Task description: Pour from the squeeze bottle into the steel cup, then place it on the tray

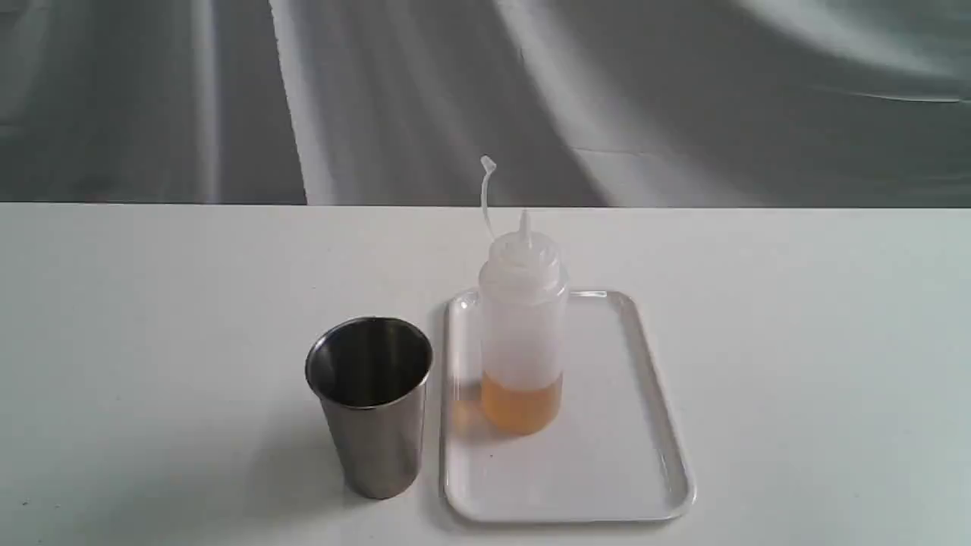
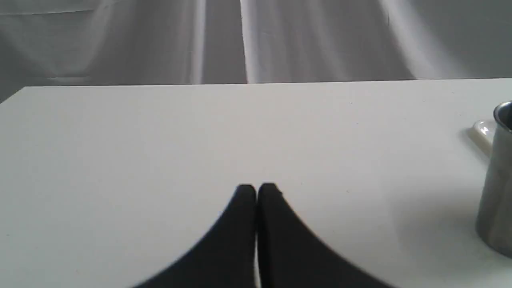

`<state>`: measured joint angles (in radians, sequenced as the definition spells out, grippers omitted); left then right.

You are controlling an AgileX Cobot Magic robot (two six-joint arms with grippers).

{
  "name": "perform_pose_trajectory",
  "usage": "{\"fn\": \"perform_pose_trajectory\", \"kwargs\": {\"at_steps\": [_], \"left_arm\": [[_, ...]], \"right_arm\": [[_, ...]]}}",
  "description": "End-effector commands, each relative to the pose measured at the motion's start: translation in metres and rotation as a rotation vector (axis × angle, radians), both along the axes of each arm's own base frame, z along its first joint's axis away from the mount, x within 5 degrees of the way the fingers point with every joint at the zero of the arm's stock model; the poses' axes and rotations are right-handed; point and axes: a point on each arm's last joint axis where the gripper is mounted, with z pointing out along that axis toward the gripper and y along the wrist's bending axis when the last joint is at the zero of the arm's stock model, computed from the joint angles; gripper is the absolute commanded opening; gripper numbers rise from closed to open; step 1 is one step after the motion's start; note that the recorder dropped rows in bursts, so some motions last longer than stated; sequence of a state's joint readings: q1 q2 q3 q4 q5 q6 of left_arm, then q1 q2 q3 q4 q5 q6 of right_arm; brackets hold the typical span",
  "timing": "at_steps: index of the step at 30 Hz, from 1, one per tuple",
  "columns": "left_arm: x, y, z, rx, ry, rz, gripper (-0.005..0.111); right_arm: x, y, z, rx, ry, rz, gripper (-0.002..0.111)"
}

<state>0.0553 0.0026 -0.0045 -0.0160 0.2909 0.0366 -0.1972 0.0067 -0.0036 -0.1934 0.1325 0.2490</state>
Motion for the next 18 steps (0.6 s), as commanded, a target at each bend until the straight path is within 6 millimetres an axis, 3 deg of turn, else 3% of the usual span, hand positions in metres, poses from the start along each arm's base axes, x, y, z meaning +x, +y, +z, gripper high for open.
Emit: {"fn": "perform_pose_trajectory", "kwargs": {"at_steps": [1, 9, 18], "left_arm": [[0.000, 0.000, -0.001, -0.004, -0.006, -0.007, 0.000], [0.000, 0.000, -0.001, -0.001, -0.005, -0.008, 0.000], [0.000, 0.000, -0.001, -0.004, -0.006, -0.007, 0.000]], "right_arm": [[-0.001, -0.001, -0.005, -0.001, 0.046, -0.012, 0.000], [-0.004, -0.003, -0.018, 0.026, 0.187, -0.038, 0.000], [-0.004, -0.003, -0.019, 0.019, 0.196, -0.037, 0.000]]}}
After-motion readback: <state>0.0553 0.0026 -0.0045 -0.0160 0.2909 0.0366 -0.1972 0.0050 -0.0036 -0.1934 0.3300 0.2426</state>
